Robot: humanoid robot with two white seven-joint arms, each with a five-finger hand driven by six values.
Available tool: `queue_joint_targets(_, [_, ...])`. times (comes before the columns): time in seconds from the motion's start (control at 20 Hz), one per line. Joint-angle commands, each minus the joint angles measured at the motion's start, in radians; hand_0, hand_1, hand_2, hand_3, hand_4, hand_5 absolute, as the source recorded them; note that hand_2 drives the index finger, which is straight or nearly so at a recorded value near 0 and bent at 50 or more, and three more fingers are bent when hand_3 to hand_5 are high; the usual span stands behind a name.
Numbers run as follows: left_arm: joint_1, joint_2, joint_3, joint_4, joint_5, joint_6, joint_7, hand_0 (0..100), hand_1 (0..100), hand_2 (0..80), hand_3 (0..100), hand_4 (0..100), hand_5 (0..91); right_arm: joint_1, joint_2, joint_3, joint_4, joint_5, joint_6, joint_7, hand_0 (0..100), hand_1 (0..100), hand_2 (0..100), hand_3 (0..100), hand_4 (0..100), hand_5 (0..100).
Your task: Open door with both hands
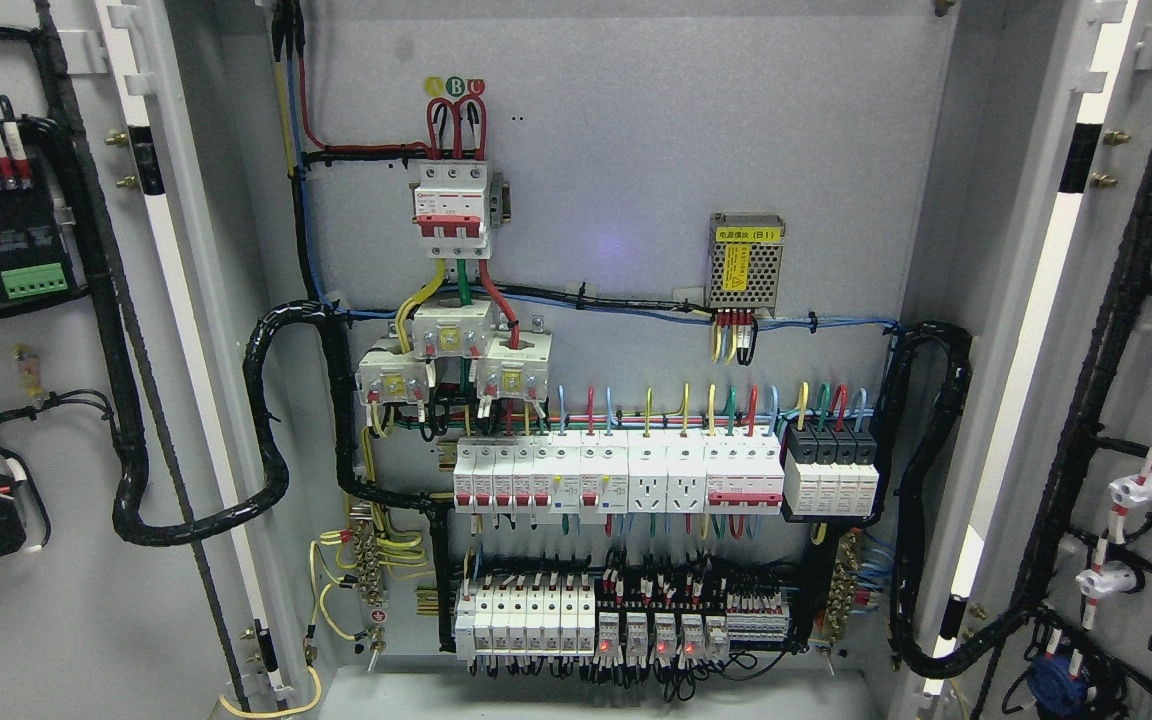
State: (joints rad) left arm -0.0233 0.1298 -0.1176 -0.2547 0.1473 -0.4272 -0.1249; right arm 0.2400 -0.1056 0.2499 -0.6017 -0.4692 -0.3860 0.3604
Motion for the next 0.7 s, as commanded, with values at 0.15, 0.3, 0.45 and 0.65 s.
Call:
queue_joint_targets(0.15, [-0.059, -0.134, 0.018, 0.466, -0.014, 0.329, -0.002, 0, 0, 0.0, 0, 0, 0.0, -0.058, 0.121, 0.011, 0.496, 0.113, 0.301, -0.291, 0, 0, 0, 0, 0, 0])
queue_joint_targets(0.3, [-0.060, -0.133, 0.019, 0.463, -0.011, 0.344, -0.006, 0, 0, 0.0, 0, 0, 0.0, -0.064, 0.124, 0.009, 0.494, 0.115, 0.352, -0.296, 0, 0, 0, 0, 0, 0])
queue_joint_targets(0.45, [-0.059, -0.136, 0.021, 0.439, -0.011, 0.347, -0.015, 0, 0, 0.0, 0, 0, 0.0, -0.080, 0.142, -0.004, 0.493, 0.110, 0.364, -0.354, 0, 0, 0, 0, 0, 0])
queue_joint_targets(0.65, [-0.059, -0.142, 0.050, 0.434, -0.003, 0.355, -0.013, 0, 0, 0.0, 0, 0, 0.0, -0.096, 0.161, -0.057, 0.487, 0.110, 0.358, -0.406, 0, 0, 0, 0, 0, 0])
